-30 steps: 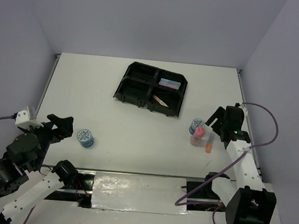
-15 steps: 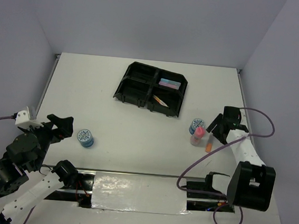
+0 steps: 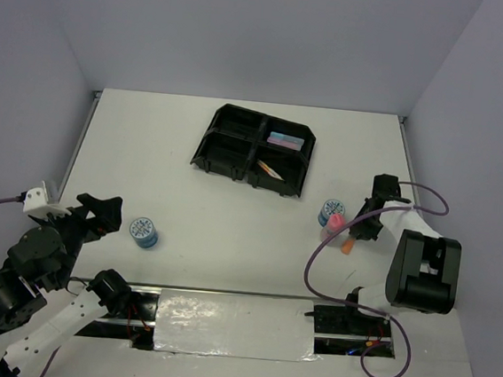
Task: Sort the stationery into containers
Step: Pick up the stationery from the center of the board.
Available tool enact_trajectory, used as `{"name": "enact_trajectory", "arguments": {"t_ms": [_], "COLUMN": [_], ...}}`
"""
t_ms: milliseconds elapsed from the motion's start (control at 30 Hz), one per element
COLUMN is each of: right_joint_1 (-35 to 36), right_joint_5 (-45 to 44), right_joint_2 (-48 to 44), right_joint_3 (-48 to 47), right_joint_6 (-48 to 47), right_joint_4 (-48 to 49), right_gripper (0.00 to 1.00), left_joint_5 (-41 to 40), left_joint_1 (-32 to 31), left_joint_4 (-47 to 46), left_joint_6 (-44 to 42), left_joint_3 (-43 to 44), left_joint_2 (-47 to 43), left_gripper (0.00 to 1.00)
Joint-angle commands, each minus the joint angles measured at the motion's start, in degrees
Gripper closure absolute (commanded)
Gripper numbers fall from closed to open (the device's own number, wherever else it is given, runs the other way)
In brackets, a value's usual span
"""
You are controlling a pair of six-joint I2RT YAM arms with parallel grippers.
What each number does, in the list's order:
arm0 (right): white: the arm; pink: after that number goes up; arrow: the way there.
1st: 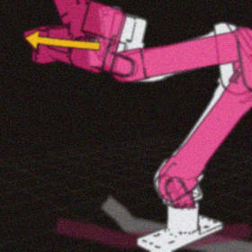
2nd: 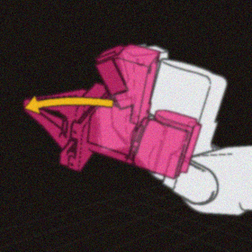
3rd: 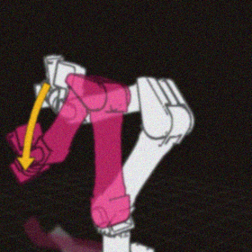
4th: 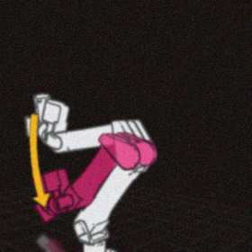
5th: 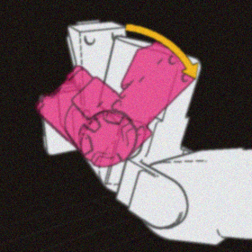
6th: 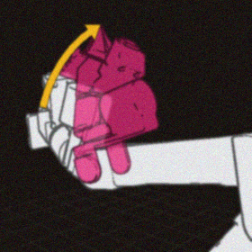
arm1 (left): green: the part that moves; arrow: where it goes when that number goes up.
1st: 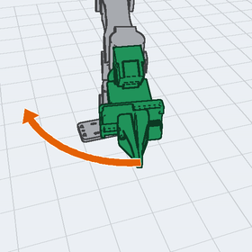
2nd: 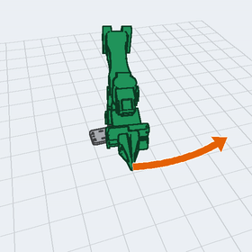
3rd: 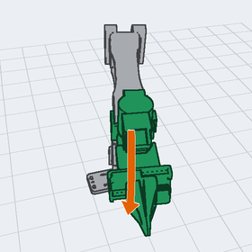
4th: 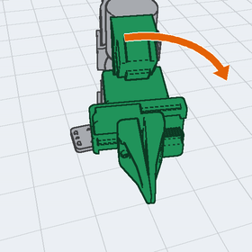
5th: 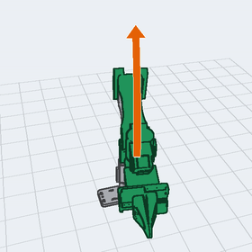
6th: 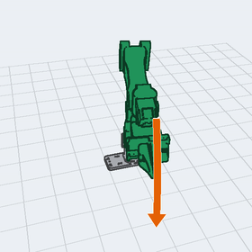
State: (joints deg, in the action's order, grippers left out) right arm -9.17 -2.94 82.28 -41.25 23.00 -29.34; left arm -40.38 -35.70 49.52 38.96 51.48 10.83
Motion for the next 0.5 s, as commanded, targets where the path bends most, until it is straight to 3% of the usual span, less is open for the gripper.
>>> {"name": "enact_trajectory", "arguments": {"t_ms": [0, 33, 233, 467], "right_joint_1": [-0.06, -0.06, 0.03, 3.53], "right_joint_5": [1.63, -0.03, -5.40, -14.02], "right_joint_2": [0.87, 0.34, -7.39, -9.34], "right_joint_3": [-1.11, -1.20, -5.05, -22.69], "right_joint_6": [-0.06, 0.46, 1.26, -2.08], "right_joint_4": [3.33, 3.33, 0.96, -2.47], "right_gripper": [0.91, 1.00, 1.00, 1.00], "left_joint_5": [-0.40, -0.31, -0.23, -0.22], "left_joint_1": [0.20, 0.20, 0.11, 0.02], "left_joint_4": [-1.88, -1.97, -1.97, -2.06], "left_joint_6": [-1.25, -1.25, -1.34, -1.43], "left_joint_3": [0.02, 0.02, 0.02, -0.07], "left_joint_2": [-1.07, -1.16, -1.42, -0.99], "left_gripper": [0.01, 0.01, 0.01, 0.01]}}
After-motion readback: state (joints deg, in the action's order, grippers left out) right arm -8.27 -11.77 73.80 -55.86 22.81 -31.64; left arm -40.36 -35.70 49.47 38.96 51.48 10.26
